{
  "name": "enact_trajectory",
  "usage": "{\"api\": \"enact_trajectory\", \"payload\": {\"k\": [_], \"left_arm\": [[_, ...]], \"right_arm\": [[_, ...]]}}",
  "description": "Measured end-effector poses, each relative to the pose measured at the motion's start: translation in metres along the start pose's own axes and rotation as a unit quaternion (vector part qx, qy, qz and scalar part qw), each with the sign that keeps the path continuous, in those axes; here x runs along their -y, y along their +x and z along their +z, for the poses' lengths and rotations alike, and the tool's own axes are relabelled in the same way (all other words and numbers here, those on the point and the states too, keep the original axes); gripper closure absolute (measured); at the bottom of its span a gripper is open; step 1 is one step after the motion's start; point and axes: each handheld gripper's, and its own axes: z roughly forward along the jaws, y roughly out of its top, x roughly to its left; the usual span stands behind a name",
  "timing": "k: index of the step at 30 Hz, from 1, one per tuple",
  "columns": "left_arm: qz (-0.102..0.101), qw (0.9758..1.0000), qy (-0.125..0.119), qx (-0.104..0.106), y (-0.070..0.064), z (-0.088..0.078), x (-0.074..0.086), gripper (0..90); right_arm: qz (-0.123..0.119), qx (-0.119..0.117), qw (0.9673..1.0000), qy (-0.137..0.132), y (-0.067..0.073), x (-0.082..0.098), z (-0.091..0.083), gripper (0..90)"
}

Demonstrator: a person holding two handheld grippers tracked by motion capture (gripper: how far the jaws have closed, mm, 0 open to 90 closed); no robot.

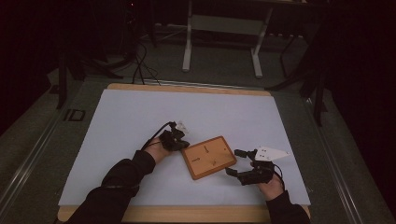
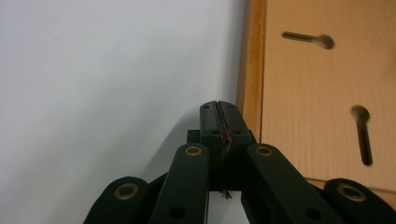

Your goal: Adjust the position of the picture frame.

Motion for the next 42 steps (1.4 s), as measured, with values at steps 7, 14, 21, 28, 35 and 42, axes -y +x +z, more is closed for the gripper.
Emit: {"api": "enact_trajectory", "payload": {"k": [7,14,21,28,35,42], "left_arm": [[-0.003,0.9999,0.0,0.017,-0.008,-0.009,0.014,90.0],[0.003,0.9994,0.002,0.035,-0.02,-0.011,0.018,90.0],[0.002,0.9994,-0.011,0.031,-0.022,-0.018,0.024,89.8],[-0.005,0.9992,-0.036,0.017,-0.017,-0.039,0.036,84.3],[-0.01,0.9986,-0.051,0.01,-0.02,-0.052,0.046,72.6],[-0.029,0.9962,-0.08,0.016,-0.017,-0.057,0.054,61.7]], "right_arm": [[0.001,-0.001,1.0,0.001,-0.001,0.0,-0.001,20.1],[0.018,0.0,0.9998,0.001,-0.005,0.003,-0.005,21.1],[0.045,0.0,0.999,-0.009,-0.008,0.005,-0.011,17.1],[0.022,0.018,0.9991,0.033,-0.006,0.011,-0.011,19.1],[0.01,0.072,0.9916,0.107,-0.01,0.023,-0.008,86.1],[-0.001,0.101,0.9815,0.163,-0.014,0.032,0.001,90.0]]}}
